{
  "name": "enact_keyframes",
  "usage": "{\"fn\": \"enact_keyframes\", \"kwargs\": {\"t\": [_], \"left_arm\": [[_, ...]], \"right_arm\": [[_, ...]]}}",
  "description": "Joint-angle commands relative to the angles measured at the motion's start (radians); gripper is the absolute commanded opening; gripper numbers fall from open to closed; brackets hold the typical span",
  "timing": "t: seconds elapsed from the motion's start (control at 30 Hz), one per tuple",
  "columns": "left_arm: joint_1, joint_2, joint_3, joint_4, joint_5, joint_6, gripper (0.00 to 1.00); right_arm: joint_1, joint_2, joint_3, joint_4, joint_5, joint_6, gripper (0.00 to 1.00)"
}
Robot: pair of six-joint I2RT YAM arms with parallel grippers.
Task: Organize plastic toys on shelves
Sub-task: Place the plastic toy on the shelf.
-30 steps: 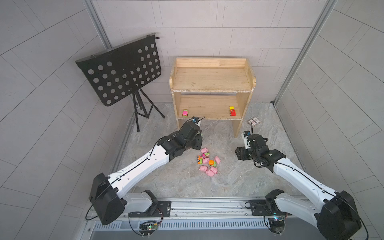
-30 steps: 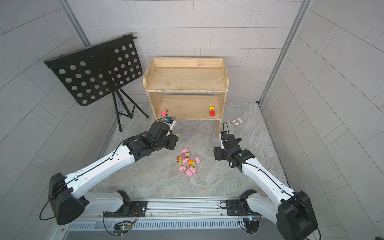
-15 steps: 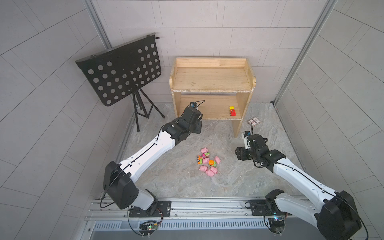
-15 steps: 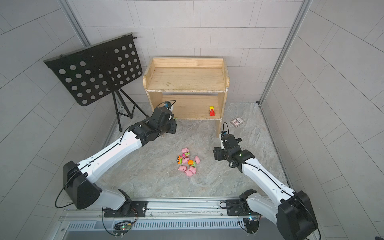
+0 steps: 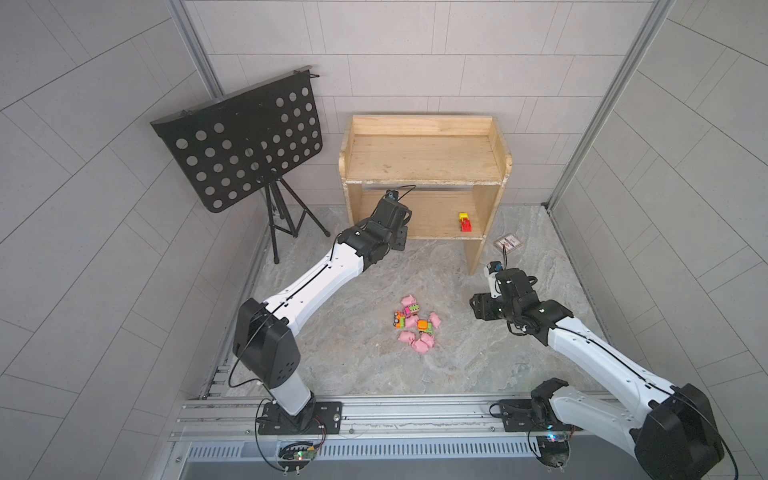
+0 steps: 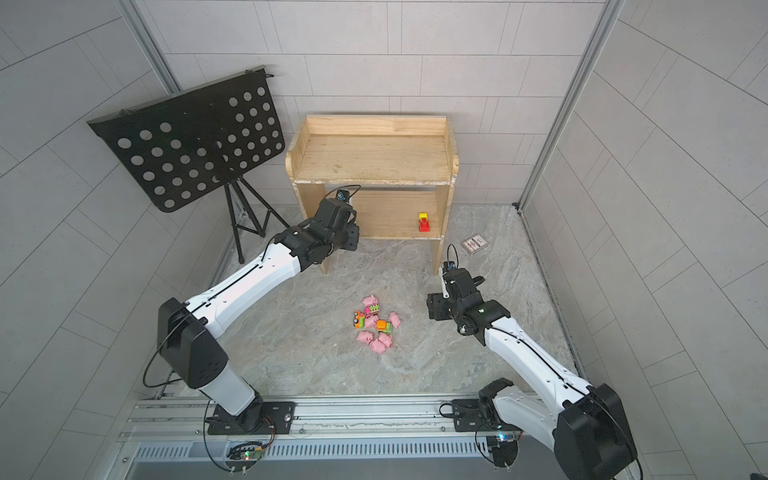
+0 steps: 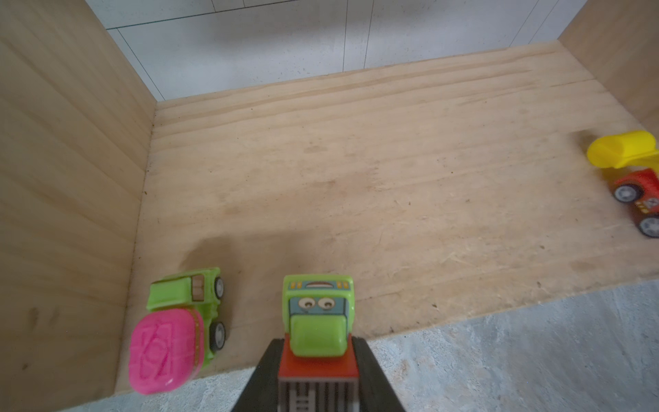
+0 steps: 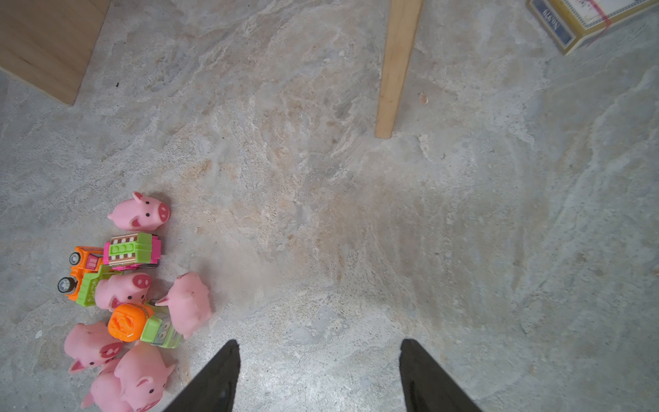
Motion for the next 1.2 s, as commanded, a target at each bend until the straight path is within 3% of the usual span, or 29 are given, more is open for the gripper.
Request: {"fn": "enact_keyframes", "kwargs": {"t": [0.0, 0.57, 0.97, 1.17], "left_arm": [[0.011, 0.027, 0.055, -0.012, -0.026, 0.012, 0.25], [0.030, 0.102, 0.119, -0.067, -0.042, -0.021, 0.27], [0.041, 0.126, 0.136, -0.071, -0.027, -0.029, 0.48], [0.041, 0.130, 0.149, -0.075, -0.014, -0.028, 0.52]], "right_arm": [[-0.004, -0.013, -0.013, -0.001, 0.000, 0.011, 0.73], [-0.005, -0.008, -0.023, 0.004, -0.014, 0.021, 0.73], [-0.005, -0.007, -0.024, 0.004, -0.016, 0.019, 0.73], [-0.006, -0.003, -0.025, 0.008, -0.017, 0.021, 0.74]]}}
